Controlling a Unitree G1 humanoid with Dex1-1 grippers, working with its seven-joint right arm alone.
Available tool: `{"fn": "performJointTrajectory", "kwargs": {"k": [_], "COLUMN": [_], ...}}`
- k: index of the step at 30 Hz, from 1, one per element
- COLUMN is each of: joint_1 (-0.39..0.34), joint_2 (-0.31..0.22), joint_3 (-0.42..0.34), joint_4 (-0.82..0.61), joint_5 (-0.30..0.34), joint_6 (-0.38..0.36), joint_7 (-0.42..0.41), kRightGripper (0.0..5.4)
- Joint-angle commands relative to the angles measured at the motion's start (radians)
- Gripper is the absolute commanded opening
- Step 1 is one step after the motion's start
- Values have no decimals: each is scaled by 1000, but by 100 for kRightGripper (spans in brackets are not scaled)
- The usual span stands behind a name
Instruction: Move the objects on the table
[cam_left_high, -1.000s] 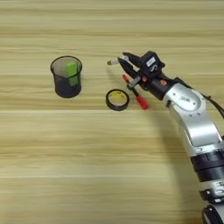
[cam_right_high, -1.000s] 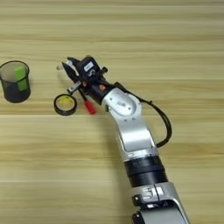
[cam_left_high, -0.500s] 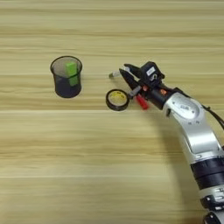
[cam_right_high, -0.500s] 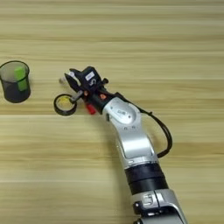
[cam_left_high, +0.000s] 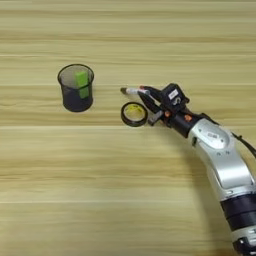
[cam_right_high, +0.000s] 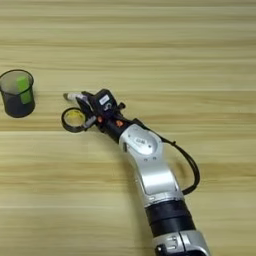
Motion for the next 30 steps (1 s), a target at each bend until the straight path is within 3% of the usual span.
{"fn": "performJointTrajectory", "kwargs": {"k": [1, 22, 23, 30], "joint_1": [-19, -26, -27, -27], "joint_2": [-4, 0, 0, 2], "joint_3": [2, 5, 7, 9], "joint_4": [-16, 91, 93, 99], "joint_5": [11, -2, -3, -7], "joint_6": [-15, -21, -21, -25], "joint_7": [-9, -29, -28, -27], "kRightGripper": [75, 75, 111, 186]}}
